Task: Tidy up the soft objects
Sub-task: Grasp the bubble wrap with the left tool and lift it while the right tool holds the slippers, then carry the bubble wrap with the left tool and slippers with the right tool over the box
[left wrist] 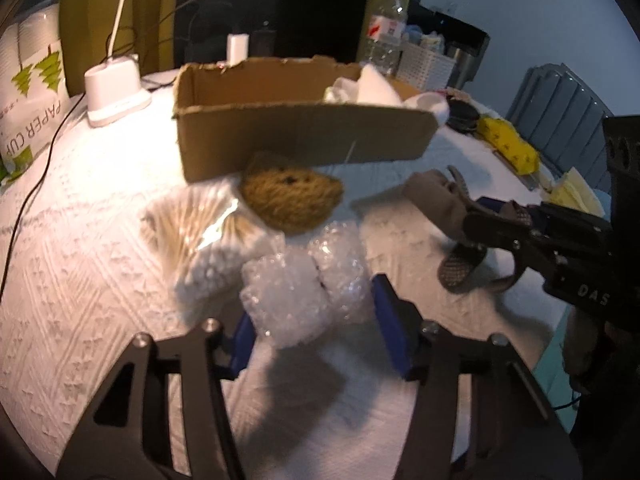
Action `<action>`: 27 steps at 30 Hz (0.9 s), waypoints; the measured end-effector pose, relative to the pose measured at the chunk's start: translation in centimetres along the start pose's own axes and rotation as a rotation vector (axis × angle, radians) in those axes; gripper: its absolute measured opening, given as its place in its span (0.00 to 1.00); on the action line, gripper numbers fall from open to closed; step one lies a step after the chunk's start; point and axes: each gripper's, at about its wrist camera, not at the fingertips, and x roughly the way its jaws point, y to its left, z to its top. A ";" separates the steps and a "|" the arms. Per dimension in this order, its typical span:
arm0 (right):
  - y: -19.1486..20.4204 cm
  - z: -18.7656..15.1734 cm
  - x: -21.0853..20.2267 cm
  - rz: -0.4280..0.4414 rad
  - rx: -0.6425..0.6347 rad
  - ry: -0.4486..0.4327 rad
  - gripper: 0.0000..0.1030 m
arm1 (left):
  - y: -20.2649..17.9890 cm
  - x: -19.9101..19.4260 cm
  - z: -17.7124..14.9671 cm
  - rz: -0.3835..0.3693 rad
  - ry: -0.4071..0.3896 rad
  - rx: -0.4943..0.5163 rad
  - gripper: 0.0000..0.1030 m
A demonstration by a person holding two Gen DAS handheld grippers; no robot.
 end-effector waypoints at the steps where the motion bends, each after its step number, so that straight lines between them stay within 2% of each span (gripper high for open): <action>1: 0.0 0.2 -0.3 -0.001 -0.003 -0.007 0.30 | -0.2 -0.4 0.2 -0.008 -0.011 0.001 0.53; 11: -0.3 2.2 -2.3 -0.004 -0.011 -0.074 0.30 | -1.0 -4.0 2.7 -0.037 -0.112 0.017 0.53; 27: -0.3 5.8 -3.2 0.012 -0.030 -0.132 0.30 | 0.1 -6.5 7.3 -0.002 -0.222 0.026 0.53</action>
